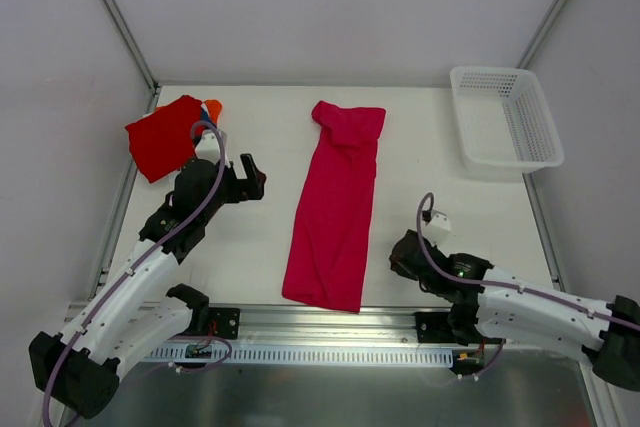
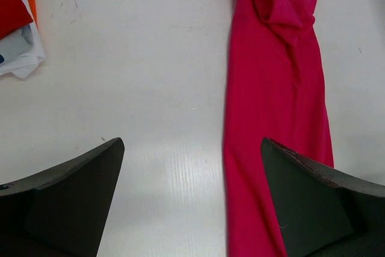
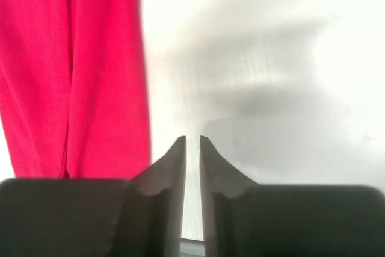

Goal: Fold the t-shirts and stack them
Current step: Rotate the tshirt 90 degrees

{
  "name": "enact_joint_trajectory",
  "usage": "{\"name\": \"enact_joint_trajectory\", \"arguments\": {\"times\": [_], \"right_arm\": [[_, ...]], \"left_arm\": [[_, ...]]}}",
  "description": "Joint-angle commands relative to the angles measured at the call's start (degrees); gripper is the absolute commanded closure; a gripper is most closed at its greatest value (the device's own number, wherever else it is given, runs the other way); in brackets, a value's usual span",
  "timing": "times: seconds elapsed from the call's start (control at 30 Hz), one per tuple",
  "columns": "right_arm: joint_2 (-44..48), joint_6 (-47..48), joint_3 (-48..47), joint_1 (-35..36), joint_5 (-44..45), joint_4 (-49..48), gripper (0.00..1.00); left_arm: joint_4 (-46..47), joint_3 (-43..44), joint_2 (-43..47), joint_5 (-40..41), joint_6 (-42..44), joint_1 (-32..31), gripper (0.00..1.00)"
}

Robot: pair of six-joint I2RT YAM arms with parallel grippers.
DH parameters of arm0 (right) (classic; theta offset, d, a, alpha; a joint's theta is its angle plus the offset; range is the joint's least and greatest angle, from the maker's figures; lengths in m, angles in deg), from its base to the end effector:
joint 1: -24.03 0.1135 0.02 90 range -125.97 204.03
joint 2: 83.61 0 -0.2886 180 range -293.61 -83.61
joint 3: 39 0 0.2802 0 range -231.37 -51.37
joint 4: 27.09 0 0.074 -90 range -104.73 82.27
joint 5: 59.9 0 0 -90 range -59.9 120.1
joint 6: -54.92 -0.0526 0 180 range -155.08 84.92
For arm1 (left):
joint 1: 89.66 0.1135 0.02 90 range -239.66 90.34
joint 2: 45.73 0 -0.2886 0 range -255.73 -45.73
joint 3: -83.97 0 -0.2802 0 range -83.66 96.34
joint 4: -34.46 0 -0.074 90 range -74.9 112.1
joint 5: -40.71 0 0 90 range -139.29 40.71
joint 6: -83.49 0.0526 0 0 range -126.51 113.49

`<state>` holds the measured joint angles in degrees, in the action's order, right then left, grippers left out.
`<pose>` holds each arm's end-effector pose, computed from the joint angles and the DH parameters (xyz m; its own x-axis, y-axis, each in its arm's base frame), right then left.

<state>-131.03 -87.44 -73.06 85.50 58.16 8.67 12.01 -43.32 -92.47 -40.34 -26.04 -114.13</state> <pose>0.1059 0.1429 0.1702 -0.7180 0.1423 -0.6813 -0.0977 0.9486 0.3011 0.2052 -0.0844 0.3171 -0.3347 -0.2105 -0.9185 0.1713 0.9449 -0.2790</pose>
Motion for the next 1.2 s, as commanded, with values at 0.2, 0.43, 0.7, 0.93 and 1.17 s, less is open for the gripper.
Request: {"name": "enact_joint_trajectory", "arguments": {"times": [0.2,0.43,0.7,0.93,1.17], "right_arm": [[8.2,6.4,-16.5,0.6,12.6,24.1,0.0],[7.0,2.3,-13.9,5.2,9.5,20.4,0.01],[-1.2,-3.8,-5.6,12.1,7.2,7.4,0.01],[-10.3,-5.4,-4.4,15.9,6.6,-4.2,0.01],[-14.8,-8.3,-4.9,18.6,7.8,-4.8,0.01]], "left_arm": [[-0.5,1.2,3.0,-2.6,-3.8,-4.8,0.01],[-3.3,-8.4,2.5,-3.6,-12.2,-10.7,0.01],[-2.7,-18.3,3.2,-3.2,-20.2,-20.2,0.01],[6.8,-27.1,4.4,-7.8,-26.6,-23.2,0.01],[14.0,-33.7,4.6,-9.8,-29.8,-24.5,0.01]]}}
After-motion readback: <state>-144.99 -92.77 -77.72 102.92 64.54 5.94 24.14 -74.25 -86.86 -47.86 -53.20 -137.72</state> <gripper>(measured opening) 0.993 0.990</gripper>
